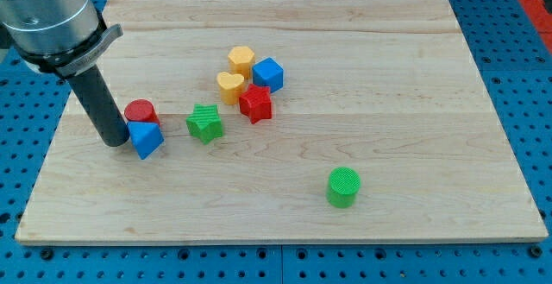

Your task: Move blue triangle into the red circle

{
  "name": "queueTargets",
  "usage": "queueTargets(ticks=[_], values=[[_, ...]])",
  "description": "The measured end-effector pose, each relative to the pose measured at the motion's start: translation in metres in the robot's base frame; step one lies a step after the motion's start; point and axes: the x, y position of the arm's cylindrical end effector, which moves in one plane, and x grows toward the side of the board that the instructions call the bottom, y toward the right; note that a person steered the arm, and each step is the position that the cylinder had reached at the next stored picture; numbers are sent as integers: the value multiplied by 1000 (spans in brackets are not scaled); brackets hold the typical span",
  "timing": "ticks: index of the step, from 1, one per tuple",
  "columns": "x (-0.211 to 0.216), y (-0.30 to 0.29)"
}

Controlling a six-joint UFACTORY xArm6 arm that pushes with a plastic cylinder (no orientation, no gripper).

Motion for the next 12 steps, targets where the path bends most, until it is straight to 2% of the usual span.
queueTargets(ticks=[2,4,5,7,8,9,10,11,12], values=[[-10,14],[-54,27],[-53,37],[-53,14],[-23,-32],[29,-51],[44,-3],[37,32],[15,39]])
